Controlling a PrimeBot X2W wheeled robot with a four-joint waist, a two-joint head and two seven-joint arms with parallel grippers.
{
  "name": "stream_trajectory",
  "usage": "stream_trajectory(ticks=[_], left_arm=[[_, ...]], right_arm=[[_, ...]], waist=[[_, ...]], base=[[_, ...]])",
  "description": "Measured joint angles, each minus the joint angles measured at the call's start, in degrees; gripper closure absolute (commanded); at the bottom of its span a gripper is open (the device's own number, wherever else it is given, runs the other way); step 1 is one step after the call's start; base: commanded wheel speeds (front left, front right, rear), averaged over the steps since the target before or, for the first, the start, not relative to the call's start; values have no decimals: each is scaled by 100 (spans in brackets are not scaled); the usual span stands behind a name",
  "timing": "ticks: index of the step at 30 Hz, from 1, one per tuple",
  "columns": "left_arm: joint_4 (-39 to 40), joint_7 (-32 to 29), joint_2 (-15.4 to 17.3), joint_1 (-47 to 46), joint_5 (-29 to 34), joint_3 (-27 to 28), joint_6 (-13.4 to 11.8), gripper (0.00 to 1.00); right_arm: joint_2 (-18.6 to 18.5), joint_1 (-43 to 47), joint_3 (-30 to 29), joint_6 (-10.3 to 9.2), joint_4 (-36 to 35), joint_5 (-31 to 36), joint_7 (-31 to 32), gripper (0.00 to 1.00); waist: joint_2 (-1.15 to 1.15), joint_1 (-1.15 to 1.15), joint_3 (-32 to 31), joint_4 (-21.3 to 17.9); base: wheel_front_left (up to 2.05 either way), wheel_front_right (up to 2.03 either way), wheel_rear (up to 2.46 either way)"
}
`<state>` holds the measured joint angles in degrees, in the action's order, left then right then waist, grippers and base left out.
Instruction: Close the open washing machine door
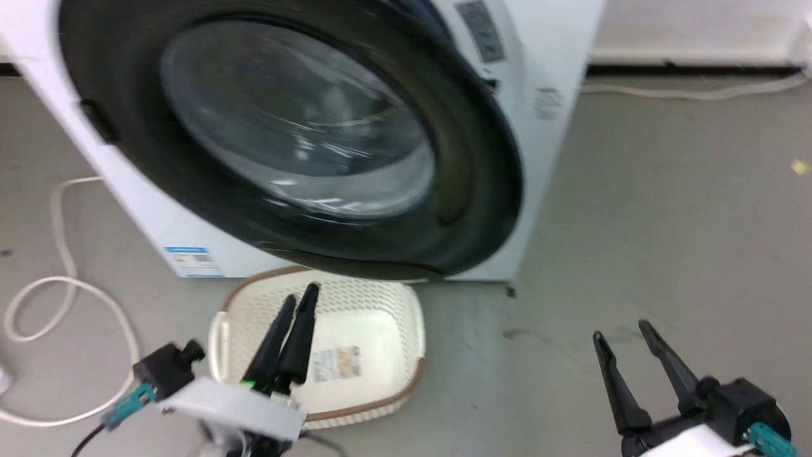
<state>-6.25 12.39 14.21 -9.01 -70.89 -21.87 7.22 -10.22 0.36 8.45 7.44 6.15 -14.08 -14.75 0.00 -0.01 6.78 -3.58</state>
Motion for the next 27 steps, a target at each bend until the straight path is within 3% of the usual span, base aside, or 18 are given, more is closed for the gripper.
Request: stream_trajectory(ticks=[3, 7, 11, 12, 16, 19, 27], left_arm=[[-134, 213, 90, 225, 772, 188, -2, 0], [52, 232, -352, 520, 1786, 1140, -35, 0], [383, 231, -604, 824, 3290, 1608, -86, 0], [571, 231, -700, 1049, 4328, 1813, -105, 0], [748, 231, -800, 1239, 5477, 1825, -163, 0], [731, 231, -687, 1304, 6417, 1612, -313, 0], [636, 231, -722, 1375, 7014, 1390, -555, 0]], right_arm=[[-3, 153, -33, 0, -71, 12, 0, 0], [-10, 290, -34, 0, -142, 59, -1, 0], [-5, 325, 1, 0, -174, 97, -1, 0], [10, 330, 30, 0, -179, 101, 0, 0], [29, 347, 41, 0, -137, 148, -1, 0], [73, 391, 26, 0, -62, 189, -1, 0], [146, 392, 70, 0, 59, 282, 0, 0]], waist=[[0, 0, -177, 279], [0, 0, -362, 668], [0, 0, -500, 988], [0, 0, -577, 1148], [0, 0, -616, 1247], [0, 1, -627, 1252], [0, 1, -660, 1254]], base=[[0, 0, 0], [0, 0, 0], [0, 0, 0], [0, 0, 0], [0, 0, 0], [0, 0, 0], [0, 0, 0]])
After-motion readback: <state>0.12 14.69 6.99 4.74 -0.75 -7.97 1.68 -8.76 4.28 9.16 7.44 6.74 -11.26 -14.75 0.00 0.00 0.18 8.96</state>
